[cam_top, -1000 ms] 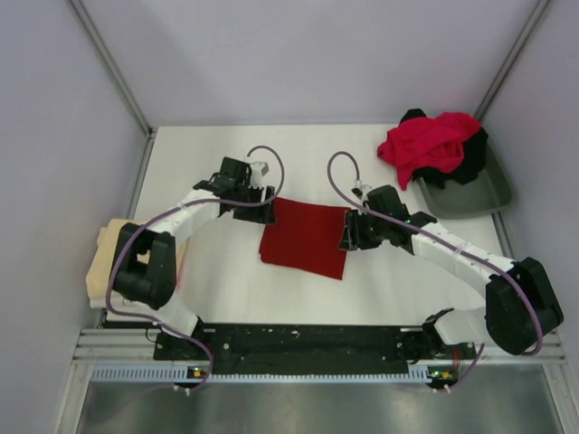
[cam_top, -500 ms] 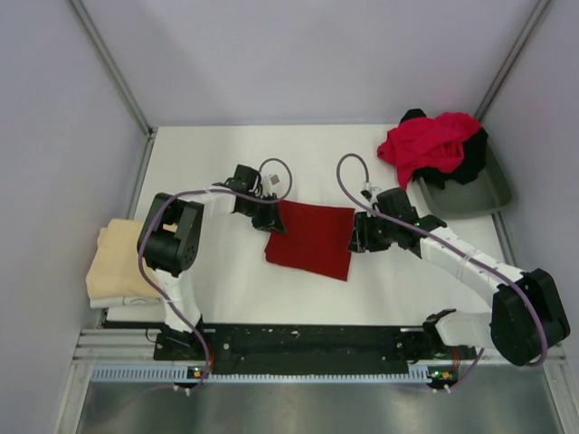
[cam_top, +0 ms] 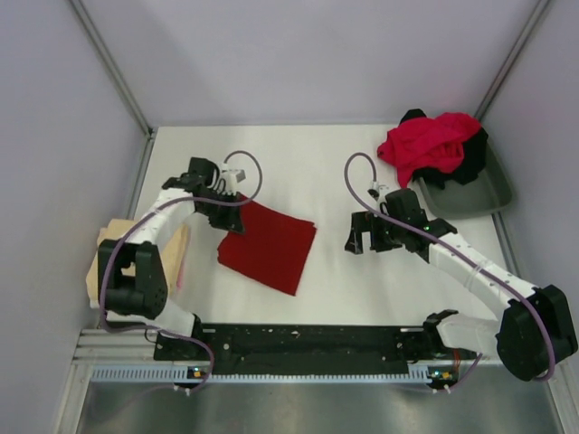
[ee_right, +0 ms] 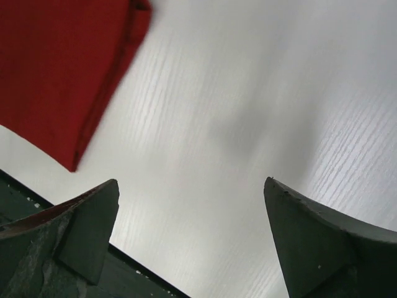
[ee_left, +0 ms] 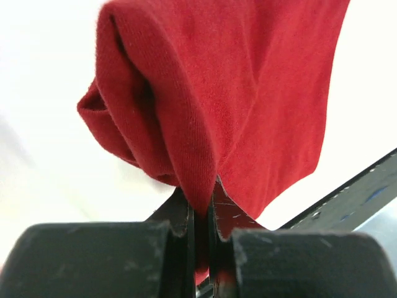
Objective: Fold and stack the t-shirts
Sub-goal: Put the neatly folded tshirt into the corner of the board with the left arm
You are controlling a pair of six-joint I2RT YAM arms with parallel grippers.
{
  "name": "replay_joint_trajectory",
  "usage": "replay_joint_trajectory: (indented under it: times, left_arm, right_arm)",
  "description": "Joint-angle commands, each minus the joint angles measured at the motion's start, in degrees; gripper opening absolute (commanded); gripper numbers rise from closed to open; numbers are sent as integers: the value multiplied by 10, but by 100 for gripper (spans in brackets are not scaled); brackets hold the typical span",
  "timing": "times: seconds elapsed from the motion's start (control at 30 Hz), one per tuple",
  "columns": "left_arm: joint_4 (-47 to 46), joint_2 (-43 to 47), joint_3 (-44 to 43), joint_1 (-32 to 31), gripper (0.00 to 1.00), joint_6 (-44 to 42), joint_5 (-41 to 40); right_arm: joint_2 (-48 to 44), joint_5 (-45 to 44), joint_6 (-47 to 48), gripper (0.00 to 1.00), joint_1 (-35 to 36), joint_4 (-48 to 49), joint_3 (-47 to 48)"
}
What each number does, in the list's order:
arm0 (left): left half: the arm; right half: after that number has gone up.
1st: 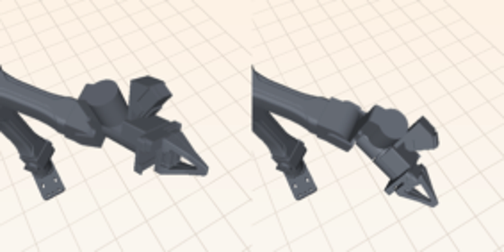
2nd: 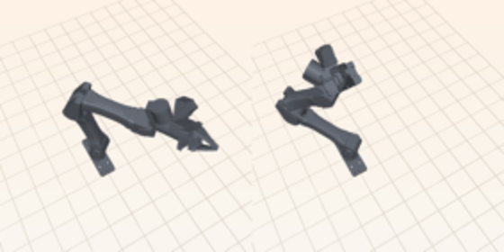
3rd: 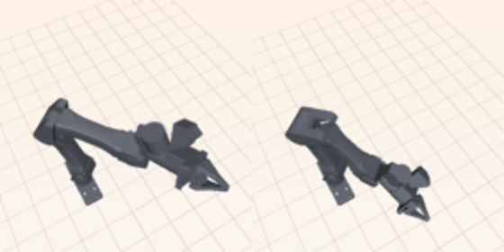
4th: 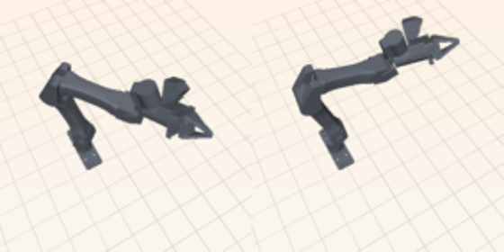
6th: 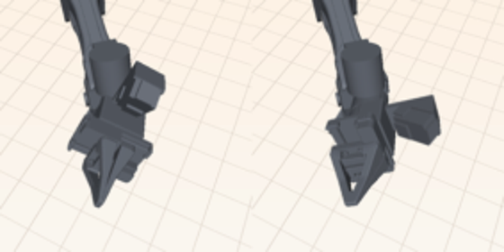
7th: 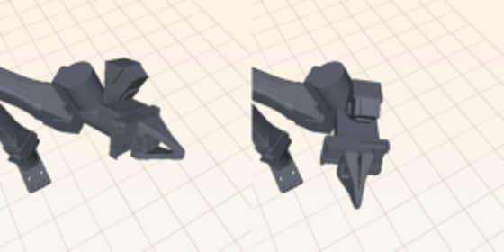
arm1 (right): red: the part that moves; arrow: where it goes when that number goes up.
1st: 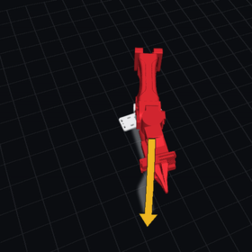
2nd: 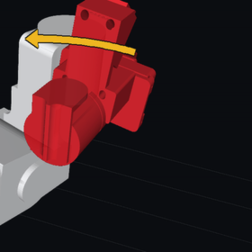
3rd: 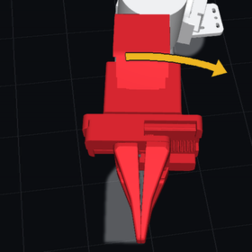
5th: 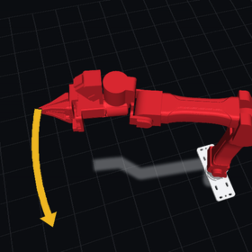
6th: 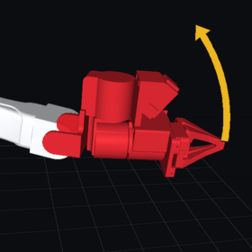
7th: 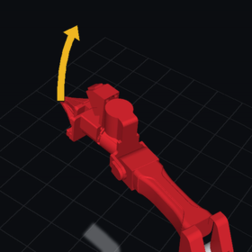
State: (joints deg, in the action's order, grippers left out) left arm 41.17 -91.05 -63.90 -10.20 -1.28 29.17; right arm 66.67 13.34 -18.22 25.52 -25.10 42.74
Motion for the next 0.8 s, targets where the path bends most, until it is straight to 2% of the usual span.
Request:
replay_joint_trajectory:
  times: [0.0,0.2,0.43,0.63,0.77]
  left_arm:
    - [156,73,-28,50,0,-125,-81]
    - [242,144,-33,83,0,-185,-173]
    - [273,186,-72,127,0,-230,-310]
    - [293,213,-99,133,0,-246,-386]
    - [310,219,-140,135,0,-254,-406]
  right_arm:
    - [-15,-9,13,99,-5,4,1]
    - [-18,-17,20,99,-5,2,1]
    - [-11,-20,38,99,-5,1,1]
    - [-14,-36,47,99,-5,-2,-8]
    - [-9,-35,51,99,-5,-3,-10]
